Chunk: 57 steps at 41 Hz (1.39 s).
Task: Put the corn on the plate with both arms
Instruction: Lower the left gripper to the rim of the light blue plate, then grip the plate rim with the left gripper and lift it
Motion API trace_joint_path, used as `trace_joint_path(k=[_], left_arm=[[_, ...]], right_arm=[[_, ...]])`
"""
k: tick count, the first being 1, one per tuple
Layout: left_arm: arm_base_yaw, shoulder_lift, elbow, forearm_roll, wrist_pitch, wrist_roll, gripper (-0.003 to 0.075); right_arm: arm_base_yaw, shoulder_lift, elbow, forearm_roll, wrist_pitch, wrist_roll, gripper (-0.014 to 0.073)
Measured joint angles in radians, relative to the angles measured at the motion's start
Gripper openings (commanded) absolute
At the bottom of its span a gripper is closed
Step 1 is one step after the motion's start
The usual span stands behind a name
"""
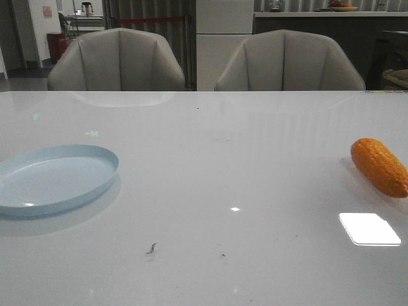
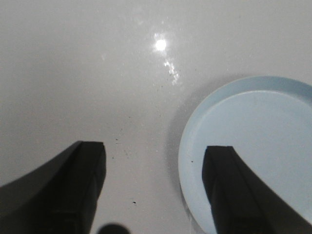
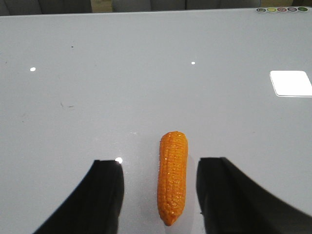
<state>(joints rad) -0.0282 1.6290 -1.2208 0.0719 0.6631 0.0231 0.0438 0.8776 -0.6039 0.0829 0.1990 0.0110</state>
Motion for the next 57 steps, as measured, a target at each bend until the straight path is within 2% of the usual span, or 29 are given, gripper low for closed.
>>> trace_joint_path(k=[9, 17, 40, 45, 55, 57], left_arm=[[0.000, 0.163, -0.054, -0.097, 0.047, 0.052, 0.0484], [0.000, 0.259, -0.057, -0.109, 0.046, 0.057, 0.0484], [0.000, 0.351, -0.063, -0.156, -0.007, 0.059, 0.0475], [0.000, 0.351, -0.064, -0.172, -0.009, 0.059, 0.0403], [-0.002, 0.352, -0.067, -0.183, -0.005, 0.059, 0.0089], [-0.002, 0.352, -0.069, -0.183, -0.003, 0.059, 0.0098]], right_arm=[[0.000, 0.000, 0.000, 0.000, 0.009, 0.000, 0.0456], [0.000, 0.000, 0.000, 0.000, 0.040, 0.000, 0.0456], [0.000, 0.000, 0.000, 0.000, 0.106, 0.000, 0.0456], [0.000, 0.000, 0.000, 0.000, 0.106, 0.000, 0.0456], [0.000, 0.000, 0.000, 0.000, 0.106, 0.000, 0.0456], [0.000, 0.000, 0.000, 0.000, 0.107, 0.000, 0.0456]])
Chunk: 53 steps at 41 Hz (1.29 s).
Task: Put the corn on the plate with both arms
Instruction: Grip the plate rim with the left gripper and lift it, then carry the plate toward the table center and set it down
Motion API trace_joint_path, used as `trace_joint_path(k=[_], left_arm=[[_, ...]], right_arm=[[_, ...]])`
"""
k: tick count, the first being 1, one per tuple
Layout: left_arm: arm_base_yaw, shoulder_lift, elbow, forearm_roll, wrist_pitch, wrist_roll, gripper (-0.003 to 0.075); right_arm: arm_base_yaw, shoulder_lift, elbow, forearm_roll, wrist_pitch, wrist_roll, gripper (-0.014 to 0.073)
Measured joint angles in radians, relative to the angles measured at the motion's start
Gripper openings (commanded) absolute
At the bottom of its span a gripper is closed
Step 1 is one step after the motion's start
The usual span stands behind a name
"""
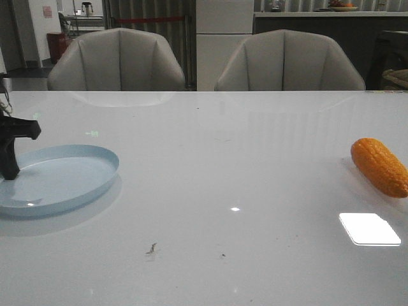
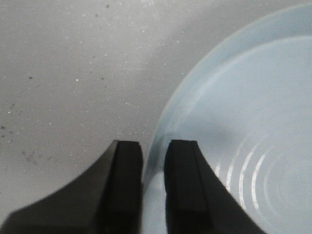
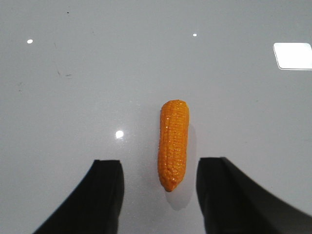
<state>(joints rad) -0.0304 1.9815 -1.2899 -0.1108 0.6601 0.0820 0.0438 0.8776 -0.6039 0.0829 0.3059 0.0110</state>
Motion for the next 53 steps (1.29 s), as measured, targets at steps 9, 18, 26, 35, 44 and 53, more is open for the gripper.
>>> trace_joint_path(k=[9, 18, 26, 35, 44, 53], left_arm=[[0.000, 0.000, -0.007, -0.007, 0.002, 0.000, 0.0094], [0.000, -0.007, -0.077, -0.034, 0.032, 0.000, 0.0094], [-0.002, -0.041, -0.214, -0.164, 0.043, 0.000, 0.0094], [-0.079, -0.045, -0.347, -0.320, 0.080, 0.000, 0.0094], [-0.233, -0.046, -0.363, -0.396, 0.093, 0.000, 0.0096], [-0.332, 0.004, -0.363, -0.403, 0.132, -0.020, 0.0096]], right_arm=[[0.000, 0.000, 0.000, 0.000, 0.000, 0.002, 0.0456], [0.000, 0.000, 0.000, 0.000, 0.002, 0.002, 0.0456], [0.000, 0.000, 0.000, 0.000, 0.002, 0.002, 0.0456], [0.000, 0.000, 0.000, 0.000, 0.002, 0.002, 0.0456], [0.000, 0.000, 0.000, 0.000, 0.005, 0.002, 0.0456], [0.000, 0.000, 0.000, 0.000, 0.034, 0.002, 0.0456]])
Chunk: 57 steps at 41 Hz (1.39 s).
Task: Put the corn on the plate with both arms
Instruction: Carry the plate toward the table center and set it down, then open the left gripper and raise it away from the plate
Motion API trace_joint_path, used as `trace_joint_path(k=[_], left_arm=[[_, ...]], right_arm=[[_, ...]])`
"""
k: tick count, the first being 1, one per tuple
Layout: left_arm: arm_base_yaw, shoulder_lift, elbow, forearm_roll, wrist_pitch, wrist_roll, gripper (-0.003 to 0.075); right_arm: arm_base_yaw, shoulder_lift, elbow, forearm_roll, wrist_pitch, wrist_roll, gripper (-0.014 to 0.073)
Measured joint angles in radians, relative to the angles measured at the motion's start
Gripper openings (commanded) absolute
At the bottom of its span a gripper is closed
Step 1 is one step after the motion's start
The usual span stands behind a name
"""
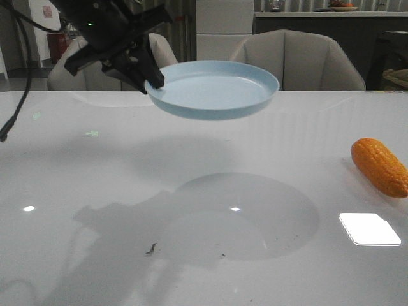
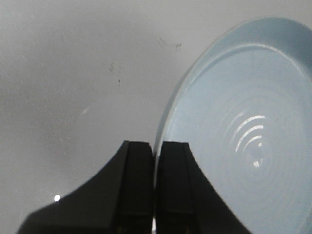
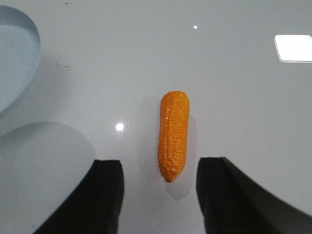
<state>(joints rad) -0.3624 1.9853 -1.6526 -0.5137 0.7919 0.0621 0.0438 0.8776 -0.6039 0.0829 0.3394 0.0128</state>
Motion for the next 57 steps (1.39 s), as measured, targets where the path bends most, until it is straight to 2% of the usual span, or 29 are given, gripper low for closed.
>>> trace_joint_path(k=[10, 22, 26, 33, 36, 48, 54, 57], left_arm=[[-0.040, 0.104, 0.002, 0.018, 0.036, -0.006, 0.0096], [-0.041, 0.178, 0.002, 0.040, 0.036, -0.007, 0.0106], [-0.041, 0.186, 0.002, 0.044, 0.036, -0.007, 0.0167], [-0.041, 0.187, 0.002, 0.093, 0.036, -0.007, 0.0342], [-0.041, 0.187, 0.002, 0.106, 0.036, -0.007, 0.0371], [-0.032, 0.163, -0.094, 0.182, 0.093, 0.013, 0.0368], [0.006, 0.077, -0.182, 0.251, 0.104, 0.044, 0.0368], [0.032, 0.003, -0.203, 0.282, 0.068, 0.093, 0.0368]], right_arm=[[0.000, 0.000, 0.000, 0.000, 0.003, 0.000, 0.0456], [0.000, 0.000, 0.000, 0.000, 0.006, 0.000, 0.0456], [0.000, 0.000, 0.000, 0.000, 0.006, 0.000, 0.0456], [0.000, 0.000, 0.000, 0.000, 0.006, 0.000, 0.0456], [0.000, 0.000, 0.000, 0.000, 0.008, 0.000, 0.0456], [0.000, 0.000, 0.000, 0.000, 0.008, 0.000, 0.0456], [0.000, 0.000, 0.000, 0.000, 0.008, 0.000, 0.0456], [0.000, 0.000, 0.000, 0.000, 0.008, 0.000, 0.0456]])
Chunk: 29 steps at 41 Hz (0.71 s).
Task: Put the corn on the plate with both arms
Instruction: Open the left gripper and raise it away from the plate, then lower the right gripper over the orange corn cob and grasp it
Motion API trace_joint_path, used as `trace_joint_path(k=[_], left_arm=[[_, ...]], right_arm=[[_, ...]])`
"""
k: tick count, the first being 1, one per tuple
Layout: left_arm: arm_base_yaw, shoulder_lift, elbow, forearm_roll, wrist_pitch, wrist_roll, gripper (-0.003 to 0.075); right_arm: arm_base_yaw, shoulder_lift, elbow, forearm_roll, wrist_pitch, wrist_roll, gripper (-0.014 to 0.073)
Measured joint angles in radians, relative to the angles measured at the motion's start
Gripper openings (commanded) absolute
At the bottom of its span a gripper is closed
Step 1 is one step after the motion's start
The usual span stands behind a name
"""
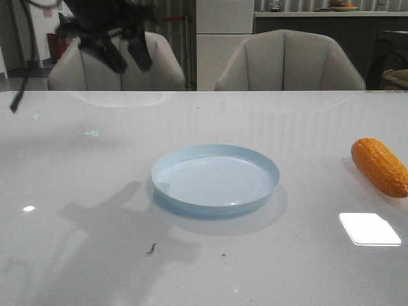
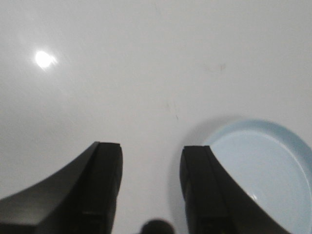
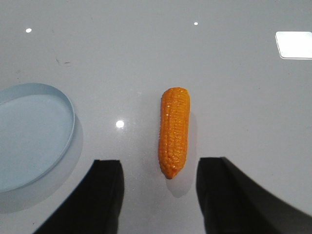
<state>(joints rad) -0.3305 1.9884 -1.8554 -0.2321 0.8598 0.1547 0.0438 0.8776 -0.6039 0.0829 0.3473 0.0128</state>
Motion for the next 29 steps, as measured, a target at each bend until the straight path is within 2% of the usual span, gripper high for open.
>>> trace_joint_path(k=[10, 15, 20, 29], left_arm=[[0.114, -0.249, -0.001, 0.093, -0.071, 0.051, 0.0368], [0.205, -0.359, 0.067, 0.122, -0.080, 0.072, 0.0368], [0.281, -0.464, 0.213, 0.135, -0.131, 0.118, 0.0368], [0.335, -0.692, 0.616, 0.138, -0.385, 0.132, 0.0368]], right_arm=[[0.000, 0.000, -0.002, 0.005, 0.002, 0.000, 0.0460], [0.000, 0.031, -0.045, 0.005, 0.038, 0.000, 0.0525], [0.000, 0.118, -0.138, 0.007, 0.085, 0.000, 0.0562], [0.000, 0.339, -0.322, 0.008, 0.104, 0.000, 0.0563]])
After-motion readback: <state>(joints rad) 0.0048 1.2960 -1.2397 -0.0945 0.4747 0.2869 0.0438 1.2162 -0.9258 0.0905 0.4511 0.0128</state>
